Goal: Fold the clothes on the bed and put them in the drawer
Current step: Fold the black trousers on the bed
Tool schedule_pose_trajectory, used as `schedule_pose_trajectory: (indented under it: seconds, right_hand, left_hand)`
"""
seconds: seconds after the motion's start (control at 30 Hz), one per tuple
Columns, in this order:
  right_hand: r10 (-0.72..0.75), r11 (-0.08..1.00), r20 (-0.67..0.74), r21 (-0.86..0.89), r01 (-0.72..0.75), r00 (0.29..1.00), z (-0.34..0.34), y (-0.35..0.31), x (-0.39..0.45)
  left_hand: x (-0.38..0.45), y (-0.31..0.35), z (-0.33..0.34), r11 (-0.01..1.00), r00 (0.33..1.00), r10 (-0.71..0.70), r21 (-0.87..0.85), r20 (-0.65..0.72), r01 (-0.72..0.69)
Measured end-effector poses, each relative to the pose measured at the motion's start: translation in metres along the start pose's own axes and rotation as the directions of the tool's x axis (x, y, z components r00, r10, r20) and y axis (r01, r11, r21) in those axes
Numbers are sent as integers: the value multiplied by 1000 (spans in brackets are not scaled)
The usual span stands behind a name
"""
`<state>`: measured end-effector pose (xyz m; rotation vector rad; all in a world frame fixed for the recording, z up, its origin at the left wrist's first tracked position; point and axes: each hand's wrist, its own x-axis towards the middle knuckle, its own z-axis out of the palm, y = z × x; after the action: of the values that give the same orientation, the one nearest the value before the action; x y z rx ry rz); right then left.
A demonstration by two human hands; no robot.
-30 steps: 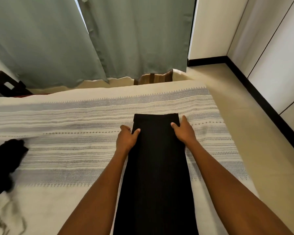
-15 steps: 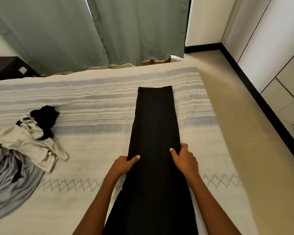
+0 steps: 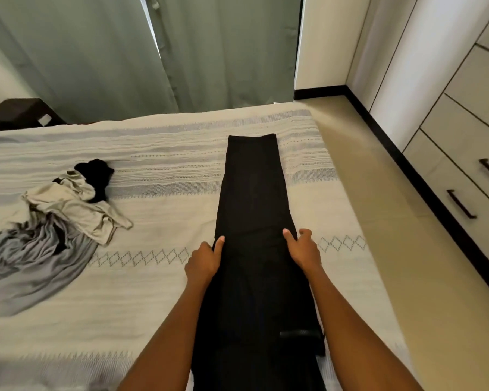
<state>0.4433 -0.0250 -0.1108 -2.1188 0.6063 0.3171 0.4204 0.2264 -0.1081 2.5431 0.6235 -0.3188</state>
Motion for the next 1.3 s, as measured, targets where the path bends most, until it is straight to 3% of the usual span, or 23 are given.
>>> schedule_pose_trajectory:
  seconds: [0.23,0.47,0.57,0.67,0.77,0.83,0.93,1.1,1.17,1.23,1.3]
  right_hand:
    - [38,974,66,-226,-22,997,0,37,-62]
    - [-26,975,19,-221,29,999,2,72,-114]
    - [-64,987,-11,-150,62,998,1,86,-125]
    - [-79,970,-59,-236,63,995,0,82,-141]
    - [-315,839,-168,-509,191,934,9,81,-171]
    - [-483,682,-40,-644,347,875,23,94,-188]
    - [-423,544,189,-729,416,886,34,132,-197]
    - [-423,518,184,-754,404,887,28,141,-199]
    - [-446,522,161,-752,403,880,31,128,-211]
    - [-520,523,149,-723,452,841,41,119,-228]
    - [-571,498,181,-699,513,801,55,133,-240]
  left_hand:
    - [-57,-64,5,992,989,17,119,147,-35]
    - [-109,-120,6,992,1000,30,123,4,-30]
    - [-122,-140,3,1000,998,15,27,-61,-14]
    - [-131,-141,-6,997,996,-2,-78,-86,-5]
    - [-139,-146,-4,999,999,6,-46,-52,-9]
    - [-143,-154,-1,1000,999,25,4,-35,-24]
    - [-148,-162,-1,998,996,46,43,-73,-43]
    - [-160,-157,8,996,984,38,-78,-176,-52]
    - [-170,-149,14,991,939,118,-26,-322,-133]
    - [-182,-133,15,945,853,323,87,-410,-315]
    - [-194,-124,22,861,817,508,143,-273,-488]
